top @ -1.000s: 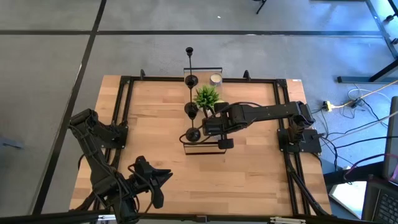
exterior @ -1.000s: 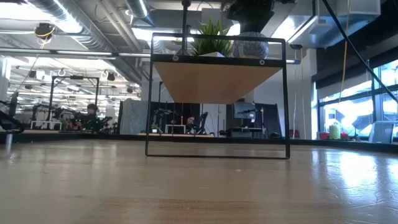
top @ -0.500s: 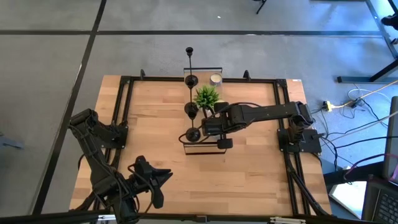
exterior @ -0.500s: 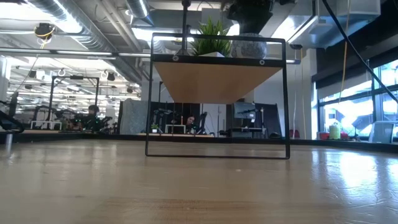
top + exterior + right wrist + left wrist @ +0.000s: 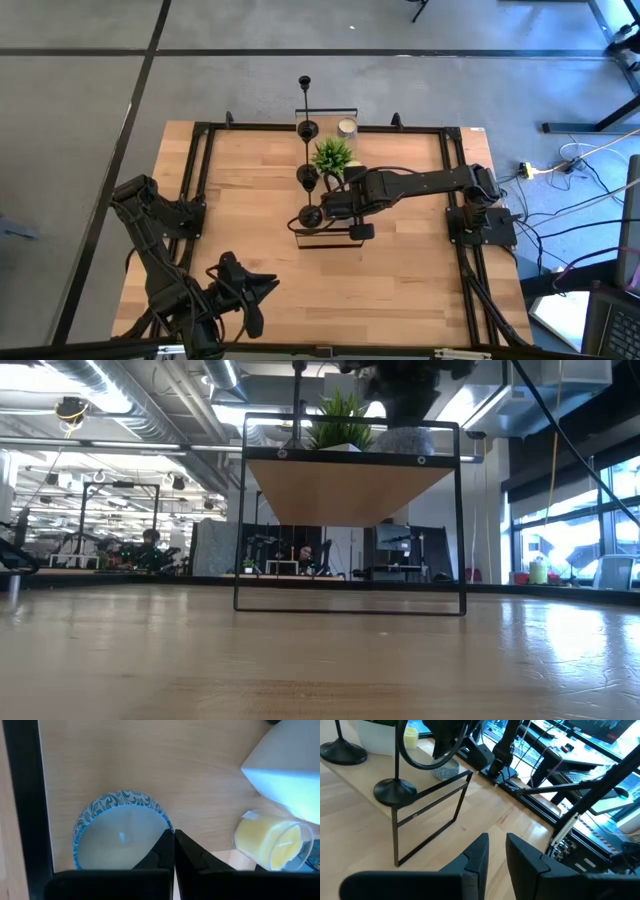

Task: Pick & Place candle stick holders
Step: Put the blue scented candle on the shelf

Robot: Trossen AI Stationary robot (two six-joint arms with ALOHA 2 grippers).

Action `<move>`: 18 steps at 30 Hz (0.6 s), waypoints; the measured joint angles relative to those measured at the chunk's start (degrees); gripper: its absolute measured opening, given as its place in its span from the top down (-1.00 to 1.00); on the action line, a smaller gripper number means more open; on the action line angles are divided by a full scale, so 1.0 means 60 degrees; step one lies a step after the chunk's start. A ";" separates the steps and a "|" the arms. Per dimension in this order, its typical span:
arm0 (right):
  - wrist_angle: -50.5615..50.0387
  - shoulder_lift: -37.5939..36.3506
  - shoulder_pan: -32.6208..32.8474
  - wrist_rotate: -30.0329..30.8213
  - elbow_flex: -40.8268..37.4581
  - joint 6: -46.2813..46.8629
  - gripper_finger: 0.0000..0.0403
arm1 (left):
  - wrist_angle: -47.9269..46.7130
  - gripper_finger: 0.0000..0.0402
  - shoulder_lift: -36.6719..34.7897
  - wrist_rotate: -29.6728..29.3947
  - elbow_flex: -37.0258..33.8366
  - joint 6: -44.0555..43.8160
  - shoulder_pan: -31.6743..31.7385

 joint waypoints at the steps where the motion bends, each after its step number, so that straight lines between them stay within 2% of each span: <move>1: -0.0017 0.0000 -0.0007 0.0013 0.0000 0.0000 1.00 | 0.0012 0.70 0.0000 0.0004 0.0000 0.0009 0.0001; 11: -0.0273 0.0000 -0.0005 0.0014 0.0003 0.0036 0.99 | 0.0015 0.70 0.0000 0.0018 0.0000 0.0016 0.0003; 18: -0.0269 0.0000 -0.0031 0.0012 0.0000 0.0036 0.90 | 0.0011 0.70 0.0000 0.0022 0.0000 0.0016 0.0002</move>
